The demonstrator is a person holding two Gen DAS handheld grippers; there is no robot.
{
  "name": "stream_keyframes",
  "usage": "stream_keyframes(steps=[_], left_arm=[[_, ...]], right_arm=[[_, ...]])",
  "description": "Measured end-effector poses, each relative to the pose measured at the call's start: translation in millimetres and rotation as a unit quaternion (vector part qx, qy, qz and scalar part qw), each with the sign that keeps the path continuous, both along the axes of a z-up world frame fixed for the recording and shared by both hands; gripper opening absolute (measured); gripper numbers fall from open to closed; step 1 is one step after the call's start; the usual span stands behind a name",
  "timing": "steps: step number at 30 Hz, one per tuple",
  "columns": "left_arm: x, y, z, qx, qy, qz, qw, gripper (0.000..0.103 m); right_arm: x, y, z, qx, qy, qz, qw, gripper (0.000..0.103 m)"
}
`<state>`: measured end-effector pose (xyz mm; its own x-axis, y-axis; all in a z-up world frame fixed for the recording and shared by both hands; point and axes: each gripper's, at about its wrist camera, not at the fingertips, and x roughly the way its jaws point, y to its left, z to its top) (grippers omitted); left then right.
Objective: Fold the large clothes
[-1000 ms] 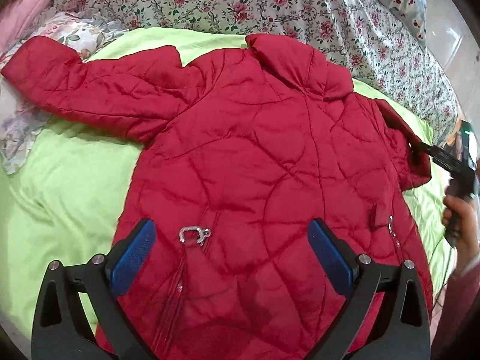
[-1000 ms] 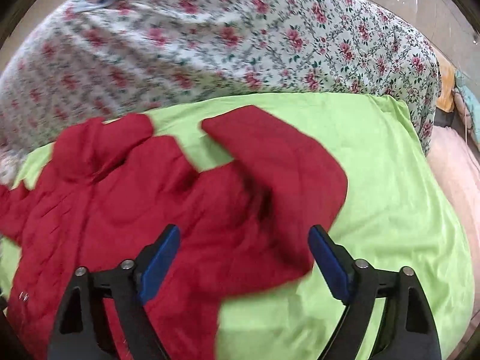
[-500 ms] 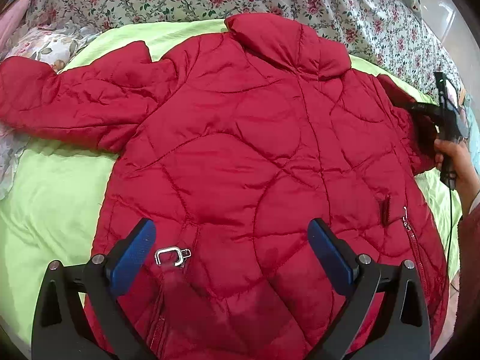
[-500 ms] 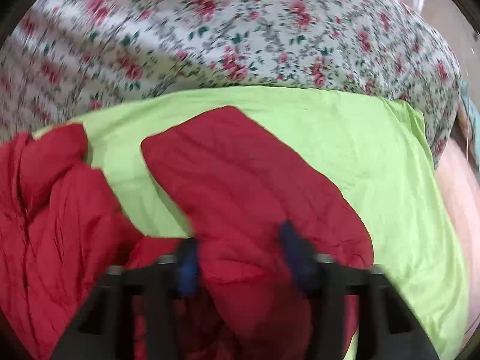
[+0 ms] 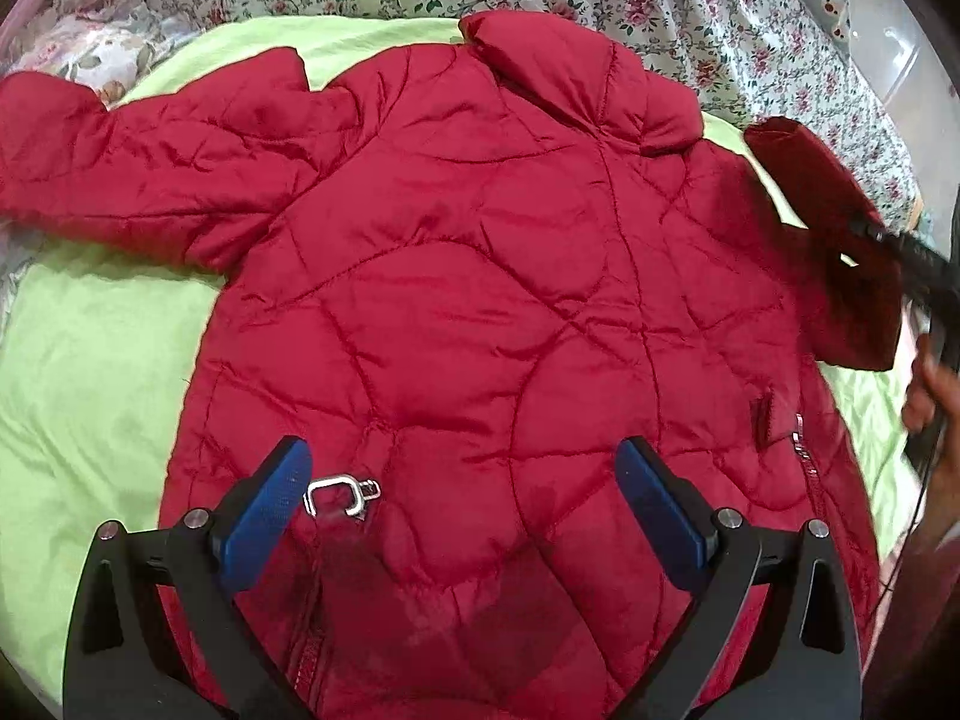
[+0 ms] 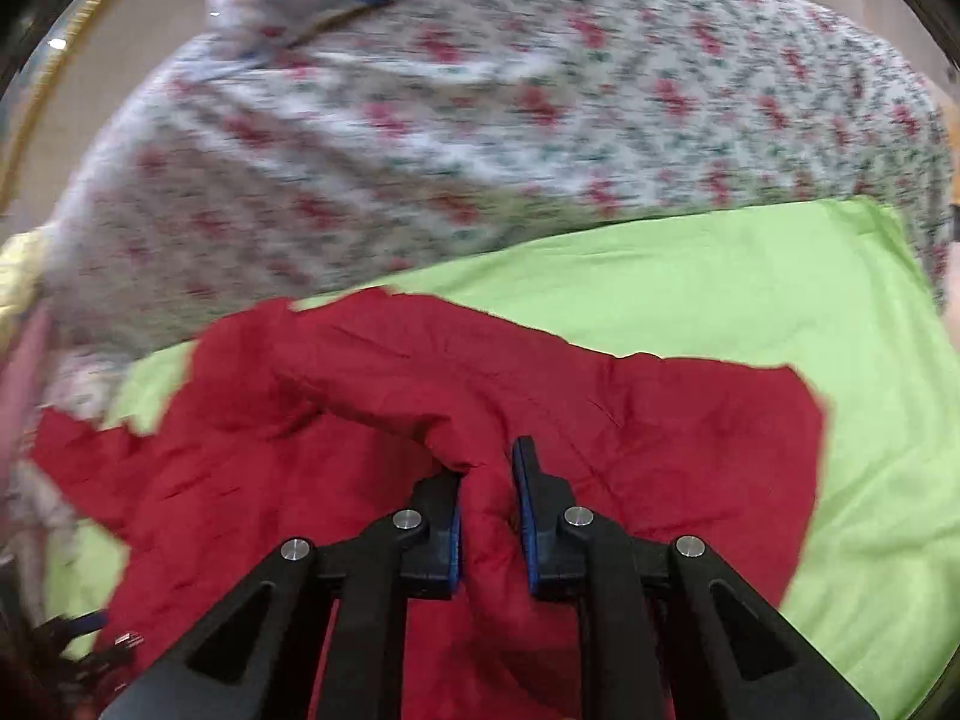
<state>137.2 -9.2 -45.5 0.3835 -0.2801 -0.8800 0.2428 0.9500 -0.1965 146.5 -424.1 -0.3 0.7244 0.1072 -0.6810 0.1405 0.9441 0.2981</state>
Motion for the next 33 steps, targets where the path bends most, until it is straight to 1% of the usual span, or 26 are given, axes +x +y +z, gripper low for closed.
stream_keyframes(steps=[3,6,9,14,16,18,19,22,26,27,28,29,30,31,32,33], left_arm=[[-1,3,1,-0.016,0.005,-0.003,0.9999,0.102],[-1,8,1,-0.036,0.015,-0.008,0.9992,0.102],[-1,16,3,-0.057,0.022,-0.008,0.9981,0.102],[9,30,7,-0.111,0.032,-0.004,0.9933,0.102],[17,34,10,-0.132,0.035,-0.002,0.9906,0.102],[28,33,14,-0.150,0.039,-0.005,0.9879,0.102],[34,32,14,-0.155,0.041,-0.008,0.9870,0.102],[55,21,14,-0.158,0.048,-0.017,0.9861,0.102],[91,1,4,-0.163,0.068,-0.030,0.9839,0.101],[99,-5,0,-0.162,0.073,-0.034,0.9835,0.099],[104,-9,-2,-0.162,0.077,-0.039,0.9829,0.091],[109,-15,-6,-0.160,0.085,-0.046,0.9824,0.080],[113,-20,-11,-0.158,0.094,-0.050,0.9818,0.073],[116,-22,-14,-0.159,0.100,-0.053,0.9808,0.052],[118,-25,-18,-0.160,0.107,-0.057,0.9797,0.035],[120,-25,-20,-0.159,0.111,-0.056,0.9794,0.032]], right_arm=[[-12,36,-8,0.044,-0.001,0.053,0.998,0.014],[-16,74,-16,0.059,0.002,0.094,0.994,0.014],[-13,103,-25,0.052,0.007,0.125,0.991,0.014],[1,141,-44,0.022,0.017,0.166,0.986,0.014],[4,157,-53,0.013,0.023,0.193,0.981,0.014],[4,175,-59,-0.007,0.022,0.225,0.974,0.014],[4,184,-62,-0.016,0.022,0.241,0.970,0.014],[2,192,-71,-0.018,0.030,0.259,0.965,0.015],[3,194,-74,-0.020,0.034,0.262,0.964,0.019],[3,194,-74,-0.021,0.033,0.261,0.964,0.019],[2,193,-73,-0.021,0.034,0.261,0.965,0.019],[2,193,-73,-0.020,0.034,0.260,0.965,0.020],[2,193,-73,-0.019,0.035,0.260,0.965,0.020],[1,192,-73,-0.018,0.036,0.259,0.965,0.020],[3,194,-73,-0.018,0.036,0.259,0.965,0.020],[2,193,-73,-0.019,0.038,0.257,0.965,0.020]])
